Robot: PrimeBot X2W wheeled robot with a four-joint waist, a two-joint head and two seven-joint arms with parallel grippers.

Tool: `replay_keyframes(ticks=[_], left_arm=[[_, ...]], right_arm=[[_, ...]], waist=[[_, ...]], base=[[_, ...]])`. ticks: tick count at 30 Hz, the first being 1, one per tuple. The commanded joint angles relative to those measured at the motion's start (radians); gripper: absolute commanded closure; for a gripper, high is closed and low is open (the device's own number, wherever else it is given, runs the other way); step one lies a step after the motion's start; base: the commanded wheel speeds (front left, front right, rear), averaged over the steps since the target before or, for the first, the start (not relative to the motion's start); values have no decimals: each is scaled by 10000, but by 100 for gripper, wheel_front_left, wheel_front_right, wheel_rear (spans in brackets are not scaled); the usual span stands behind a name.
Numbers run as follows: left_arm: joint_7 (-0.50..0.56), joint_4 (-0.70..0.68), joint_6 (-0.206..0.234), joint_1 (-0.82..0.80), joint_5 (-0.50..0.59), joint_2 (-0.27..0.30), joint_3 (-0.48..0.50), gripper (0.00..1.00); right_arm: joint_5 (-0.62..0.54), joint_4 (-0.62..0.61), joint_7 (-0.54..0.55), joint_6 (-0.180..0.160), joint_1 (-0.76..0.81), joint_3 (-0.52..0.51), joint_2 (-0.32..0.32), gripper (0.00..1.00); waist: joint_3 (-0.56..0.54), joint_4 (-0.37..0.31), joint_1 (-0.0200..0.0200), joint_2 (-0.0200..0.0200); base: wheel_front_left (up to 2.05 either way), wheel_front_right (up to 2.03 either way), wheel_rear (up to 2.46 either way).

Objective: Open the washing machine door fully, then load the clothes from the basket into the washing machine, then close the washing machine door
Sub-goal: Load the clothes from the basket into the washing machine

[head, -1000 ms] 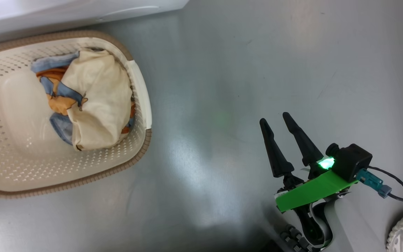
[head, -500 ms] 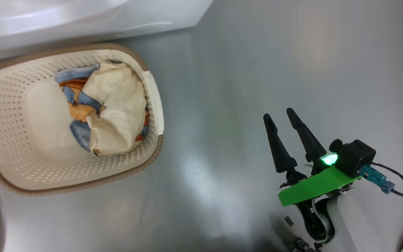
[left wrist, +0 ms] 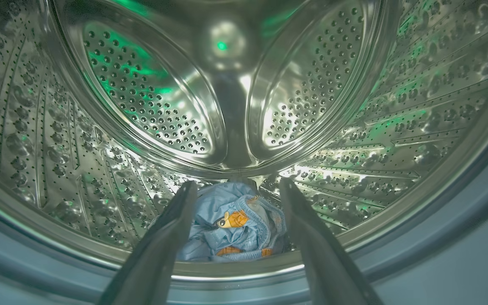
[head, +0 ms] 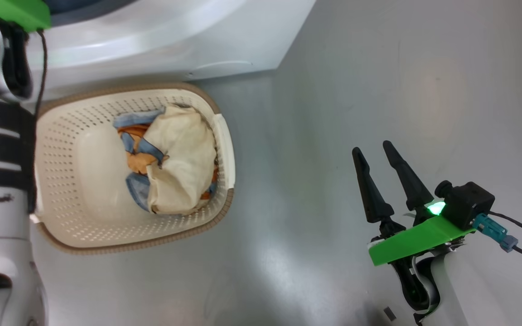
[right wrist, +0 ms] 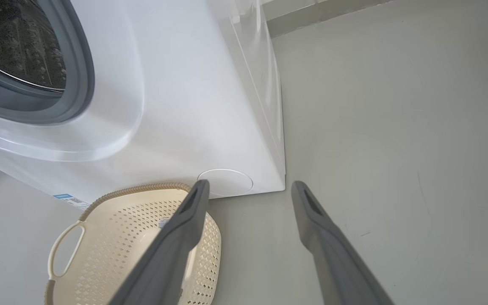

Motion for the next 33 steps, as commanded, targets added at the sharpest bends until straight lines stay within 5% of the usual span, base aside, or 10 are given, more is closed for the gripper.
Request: replay_keyframes(ticks=[1, 33], left_arm=[[-51, -362, -46, 278, -1, 381, 143, 0], [-51, -3488, -119, 5503, 47, 193, 829, 0]], right_arm=[[-70, -144, -49, 17, 371, 174, 37, 0], [-481, 306, -49, 17, 1509, -99, 38, 0]], waist=[[-395, 260, 0, 0], [-3775, 959, 0, 0]], base=[[0, 0, 0], [0, 0, 0]])
